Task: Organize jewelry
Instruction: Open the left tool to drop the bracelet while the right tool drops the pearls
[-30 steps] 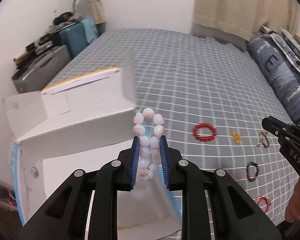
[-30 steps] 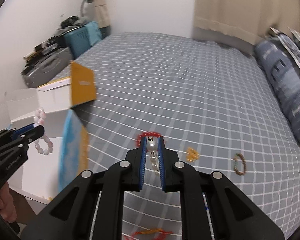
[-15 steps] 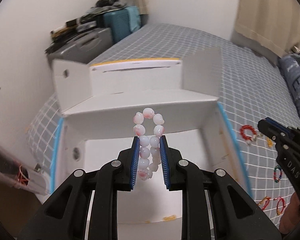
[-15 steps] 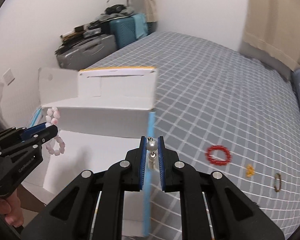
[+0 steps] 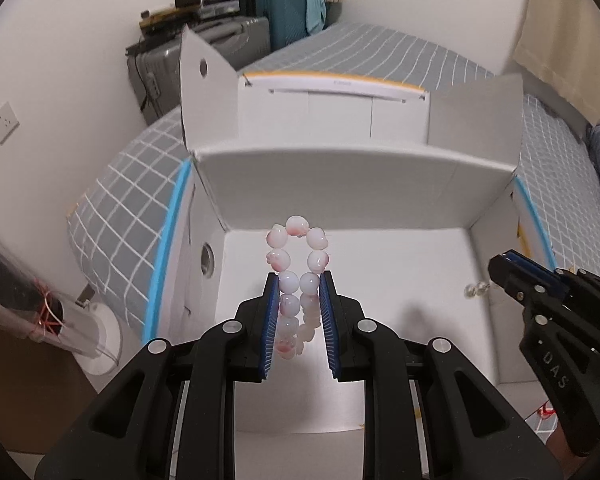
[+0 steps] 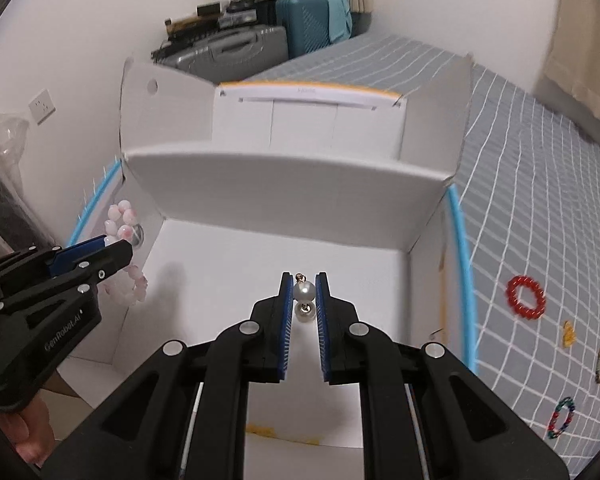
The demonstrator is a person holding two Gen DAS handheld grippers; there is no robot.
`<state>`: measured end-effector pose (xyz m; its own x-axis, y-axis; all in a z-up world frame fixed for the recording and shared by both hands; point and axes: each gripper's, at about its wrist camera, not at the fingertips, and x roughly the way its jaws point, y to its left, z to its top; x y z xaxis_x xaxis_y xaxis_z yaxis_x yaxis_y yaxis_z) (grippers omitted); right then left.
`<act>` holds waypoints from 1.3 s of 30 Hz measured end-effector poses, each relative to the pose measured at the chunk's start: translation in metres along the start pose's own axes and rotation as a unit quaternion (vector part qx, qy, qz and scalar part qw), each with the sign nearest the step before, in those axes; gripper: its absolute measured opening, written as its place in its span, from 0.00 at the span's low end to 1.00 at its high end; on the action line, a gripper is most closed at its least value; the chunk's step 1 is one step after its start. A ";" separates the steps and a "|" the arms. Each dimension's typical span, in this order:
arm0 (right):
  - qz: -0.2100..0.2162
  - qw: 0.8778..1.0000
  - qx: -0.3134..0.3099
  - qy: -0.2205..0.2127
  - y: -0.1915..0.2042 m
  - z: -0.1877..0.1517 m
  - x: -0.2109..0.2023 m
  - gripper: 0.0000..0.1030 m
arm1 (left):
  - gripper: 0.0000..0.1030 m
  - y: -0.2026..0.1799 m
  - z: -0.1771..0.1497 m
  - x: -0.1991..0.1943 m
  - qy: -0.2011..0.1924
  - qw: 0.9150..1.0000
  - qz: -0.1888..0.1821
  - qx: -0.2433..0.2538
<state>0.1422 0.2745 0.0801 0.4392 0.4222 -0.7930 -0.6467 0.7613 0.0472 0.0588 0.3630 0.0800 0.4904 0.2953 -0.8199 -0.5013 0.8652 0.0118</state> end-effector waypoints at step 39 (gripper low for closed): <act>-0.049 0.998 -0.013 -0.039 -0.027 0.003 -0.060 0.93 | 0.81 0.007 -0.003 -0.034 -0.039 0.999 -0.006 -0.021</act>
<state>0.1355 0.2306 0.1282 0.5472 0.3838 -0.7438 -0.6134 0.7885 -0.0444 0.0362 0.3572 0.1063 0.5508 0.3167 -0.7722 -0.5229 0.8521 -0.0236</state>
